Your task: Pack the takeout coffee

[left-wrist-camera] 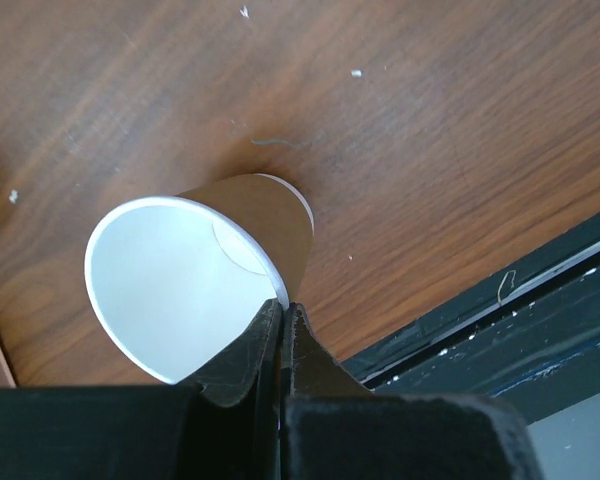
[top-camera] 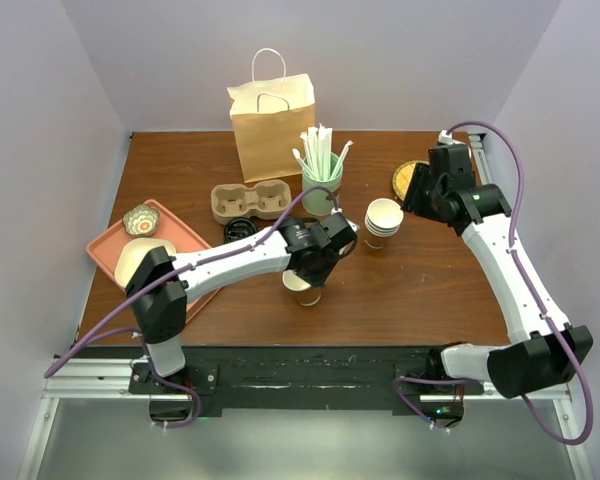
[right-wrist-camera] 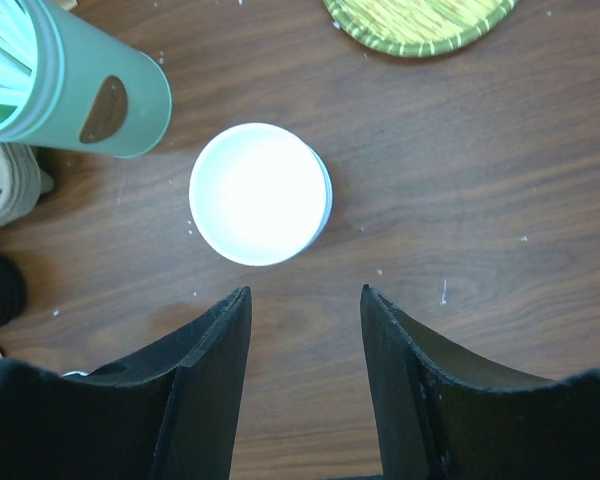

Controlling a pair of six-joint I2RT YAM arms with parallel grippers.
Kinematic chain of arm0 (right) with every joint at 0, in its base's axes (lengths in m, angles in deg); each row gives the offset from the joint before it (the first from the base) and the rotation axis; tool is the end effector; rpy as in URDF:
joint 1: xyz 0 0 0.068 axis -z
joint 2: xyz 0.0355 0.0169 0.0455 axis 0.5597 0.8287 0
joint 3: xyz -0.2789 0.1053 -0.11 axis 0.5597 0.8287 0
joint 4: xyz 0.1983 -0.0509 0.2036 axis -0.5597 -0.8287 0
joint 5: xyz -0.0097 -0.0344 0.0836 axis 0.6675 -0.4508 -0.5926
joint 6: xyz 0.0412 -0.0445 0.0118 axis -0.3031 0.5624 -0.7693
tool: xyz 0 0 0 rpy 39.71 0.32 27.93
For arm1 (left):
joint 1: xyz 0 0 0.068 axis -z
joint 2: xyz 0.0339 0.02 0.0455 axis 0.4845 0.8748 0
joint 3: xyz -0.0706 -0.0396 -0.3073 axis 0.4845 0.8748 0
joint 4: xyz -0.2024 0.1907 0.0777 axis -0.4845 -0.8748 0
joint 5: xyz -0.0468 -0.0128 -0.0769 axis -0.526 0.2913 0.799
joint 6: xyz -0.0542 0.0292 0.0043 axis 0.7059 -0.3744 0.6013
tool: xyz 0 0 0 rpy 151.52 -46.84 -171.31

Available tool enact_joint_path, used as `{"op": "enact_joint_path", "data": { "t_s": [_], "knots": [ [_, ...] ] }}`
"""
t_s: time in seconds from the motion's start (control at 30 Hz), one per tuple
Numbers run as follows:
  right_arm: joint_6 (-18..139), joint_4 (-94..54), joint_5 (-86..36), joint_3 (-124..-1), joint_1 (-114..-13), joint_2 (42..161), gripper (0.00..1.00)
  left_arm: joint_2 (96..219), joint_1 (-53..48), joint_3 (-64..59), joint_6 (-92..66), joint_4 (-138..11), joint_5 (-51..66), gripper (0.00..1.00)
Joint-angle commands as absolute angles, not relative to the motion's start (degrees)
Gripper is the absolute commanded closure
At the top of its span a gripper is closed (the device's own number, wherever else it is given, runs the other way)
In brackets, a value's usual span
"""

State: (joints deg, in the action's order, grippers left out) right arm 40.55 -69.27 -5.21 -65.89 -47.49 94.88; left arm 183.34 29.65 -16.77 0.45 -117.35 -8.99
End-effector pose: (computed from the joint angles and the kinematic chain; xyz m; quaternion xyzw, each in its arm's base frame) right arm 0.2818 0.0573 0.4125 0.1484 0.9063 0.0419 0.3936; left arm 0.2178 -0.3446 0.2943 0.2678 0.9401 -0.0811 0.1949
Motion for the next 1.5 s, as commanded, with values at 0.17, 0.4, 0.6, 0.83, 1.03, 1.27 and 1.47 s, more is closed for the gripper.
{"op": "enact_joint_path", "data": {
  "t_s": [0.17,0.4,0.6,0.83,1.03,1.27,1.47],
  "knots": [
    [39.51,-69.72,-6.87,-63.29,-47.57,91.44,0.48,182.92,30.35,-21.43,2.53,-118.06,-7.95,0.56],
    [38.02,-65.86,-7.31,-64.25,-47.48,96.7,0.48,178.97,29.65,-25.12,3.41,-117.8,-9.7,0.26],
    [38.11,-64.89,-7.05,-67.77,-47.57,106.63,0.48,172.03,22.27,-18.82,4.38,-117.79,-13.74,0.12],
    [38.81,-65.24,-3.45,-66.81,-47.48,111.21,0.48,161.05,16.64,-13.35,4.81,-119.55,-22.97,0.09],
    [39.51,-63.31,-3.71,-66.72,-47.48,115.16,0.51,157.17,16.29,-9.31,7.98,-119.03,-25.53,0.09],
    [39.78,-61.29,-3.36,-68.91,-47.57,118.77,0.7,159.45,14.7,-8.08,9.74,-122.19,-30.09,0.11],
    [39.16,-61.11,-3.36,-76.63,-47.48,123.5,0.81,160.06,8.74,-3.6,4.39,-113.95,-26.24,0.13]
  ]
}}
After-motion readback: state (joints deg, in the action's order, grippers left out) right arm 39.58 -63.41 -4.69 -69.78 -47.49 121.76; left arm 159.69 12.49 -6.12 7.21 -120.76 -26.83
